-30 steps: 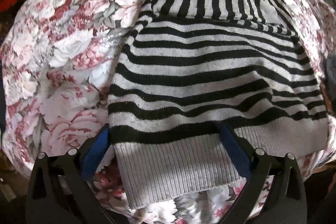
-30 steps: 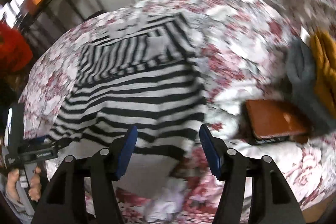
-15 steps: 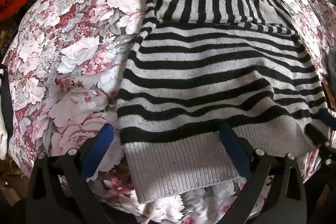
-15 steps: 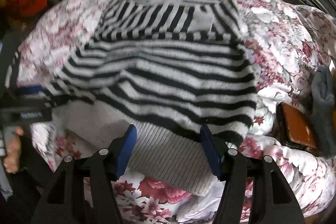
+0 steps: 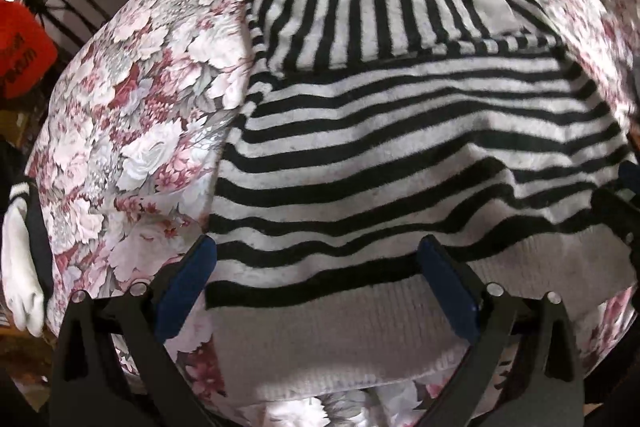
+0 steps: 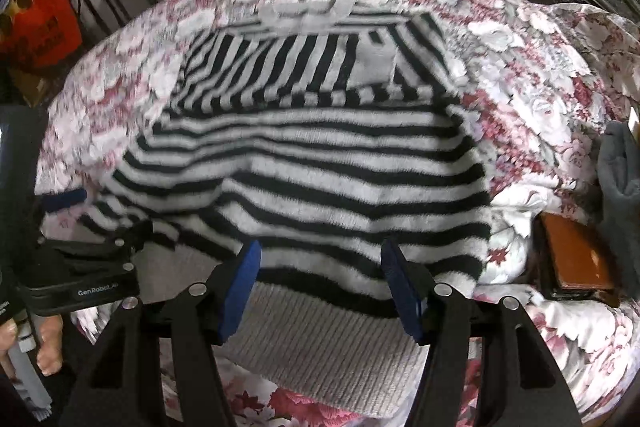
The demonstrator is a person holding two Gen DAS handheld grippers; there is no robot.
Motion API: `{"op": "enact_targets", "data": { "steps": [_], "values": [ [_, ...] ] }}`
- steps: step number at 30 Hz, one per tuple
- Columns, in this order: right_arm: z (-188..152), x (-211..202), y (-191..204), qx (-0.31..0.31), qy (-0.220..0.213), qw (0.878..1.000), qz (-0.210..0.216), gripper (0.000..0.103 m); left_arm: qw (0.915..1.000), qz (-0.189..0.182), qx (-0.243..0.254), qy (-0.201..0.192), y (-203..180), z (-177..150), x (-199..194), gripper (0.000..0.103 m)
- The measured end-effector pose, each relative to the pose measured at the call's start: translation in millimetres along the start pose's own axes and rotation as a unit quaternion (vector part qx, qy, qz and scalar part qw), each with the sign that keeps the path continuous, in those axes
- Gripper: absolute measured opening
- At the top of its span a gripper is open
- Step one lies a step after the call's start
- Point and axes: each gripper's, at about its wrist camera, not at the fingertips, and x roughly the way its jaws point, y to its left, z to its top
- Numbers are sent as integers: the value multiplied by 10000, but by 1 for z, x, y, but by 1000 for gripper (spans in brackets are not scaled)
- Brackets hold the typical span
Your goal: Fold small clothes
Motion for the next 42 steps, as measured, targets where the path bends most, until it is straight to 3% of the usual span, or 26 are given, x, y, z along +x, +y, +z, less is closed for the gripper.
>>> {"op": "enact_targets", "data": {
  "steps": [3,26,31,35,38,42],
  "values": [
    [-8,13,4,-146,341,9993,-81,64,9994,223,226,-137,-9,-1,-3,98],
    [-17,6,10,-471,351,9980,-221,67,9995,221,152,-139,-6,-3,-4,98],
    [3,-7,-5,-112,-93,9999,-15,67,9992,-202,-179,-308,9,14,-15,98],
    [28,8,-17,226,-178,9996,-54,67,9987,-382,-266,-185,5,39,-1,98],
    [49,24,-19,385,-321,9987,16,62,9995,-260,-56,-184,-7,55,10,98],
    [67,60,-15,468,49,9987,209,42,9993,18,280,-256,-22,74,28,98]
  ]
}}
